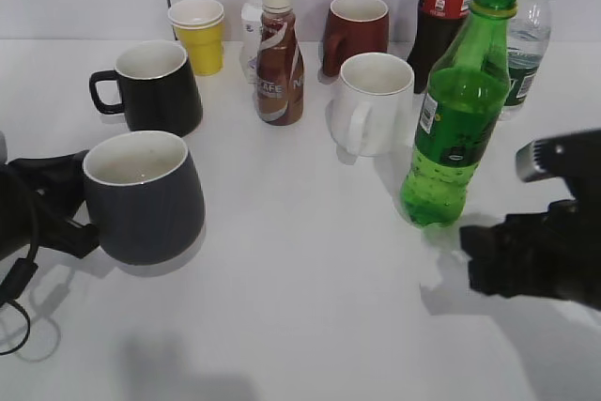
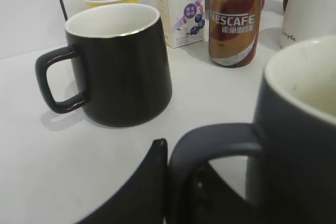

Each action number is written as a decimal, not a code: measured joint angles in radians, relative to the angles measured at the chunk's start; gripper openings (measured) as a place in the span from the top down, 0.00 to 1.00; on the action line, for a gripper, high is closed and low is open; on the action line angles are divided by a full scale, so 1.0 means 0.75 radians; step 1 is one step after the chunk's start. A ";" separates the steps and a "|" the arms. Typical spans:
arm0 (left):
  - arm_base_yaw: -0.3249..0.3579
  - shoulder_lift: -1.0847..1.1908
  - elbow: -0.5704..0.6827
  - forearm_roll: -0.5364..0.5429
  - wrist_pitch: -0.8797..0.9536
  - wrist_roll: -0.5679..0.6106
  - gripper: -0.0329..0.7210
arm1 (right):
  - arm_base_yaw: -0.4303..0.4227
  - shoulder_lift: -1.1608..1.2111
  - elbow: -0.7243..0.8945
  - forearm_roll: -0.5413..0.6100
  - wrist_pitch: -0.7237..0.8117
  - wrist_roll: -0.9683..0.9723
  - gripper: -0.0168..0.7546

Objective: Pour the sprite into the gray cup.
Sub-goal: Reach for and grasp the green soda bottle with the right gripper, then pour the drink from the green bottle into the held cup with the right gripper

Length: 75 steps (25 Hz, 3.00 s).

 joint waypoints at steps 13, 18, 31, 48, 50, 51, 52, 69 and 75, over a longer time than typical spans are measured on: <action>0.000 0.000 0.000 0.000 0.000 0.000 0.90 | 0.276 0.001 0.000 0.294 0.131 -0.237 0.62; 0.000 0.000 0.000 0.001 0.000 0.000 0.90 | 0.276 0.001 0.000 0.535 -0.122 -0.313 0.63; 0.000 0.000 0.000 0.014 0.000 0.000 0.90 | 0.276 0.002 0.000 0.261 -0.451 -0.114 0.20; 0.000 0.000 0.000 0.063 0.000 0.000 0.90 | 0.276 0.494 -0.187 0.120 -0.900 0.121 0.19; 0.000 0.000 0.000 0.067 0.000 0.000 0.90 | 0.276 0.549 -0.242 0.132 -0.905 0.126 0.25; 0.000 0.000 0.000 0.072 0.000 0.000 0.90 | 0.276 0.560 -0.256 0.133 -0.906 0.127 0.33; 0.000 -0.004 0.000 0.080 0.000 0.000 0.90 | 0.276 0.559 -0.263 0.133 -0.901 0.122 0.41; -0.234 -0.484 -0.208 0.248 0.558 -0.113 0.90 | 0.276 0.184 -0.498 -0.054 -0.282 -1.077 0.45; -0.321 -0.550 -0.278 0.255 0.785 -0.207 0.90 | 0.276 0.184 -0.535 -0.024 -0.262 -1.453 0.45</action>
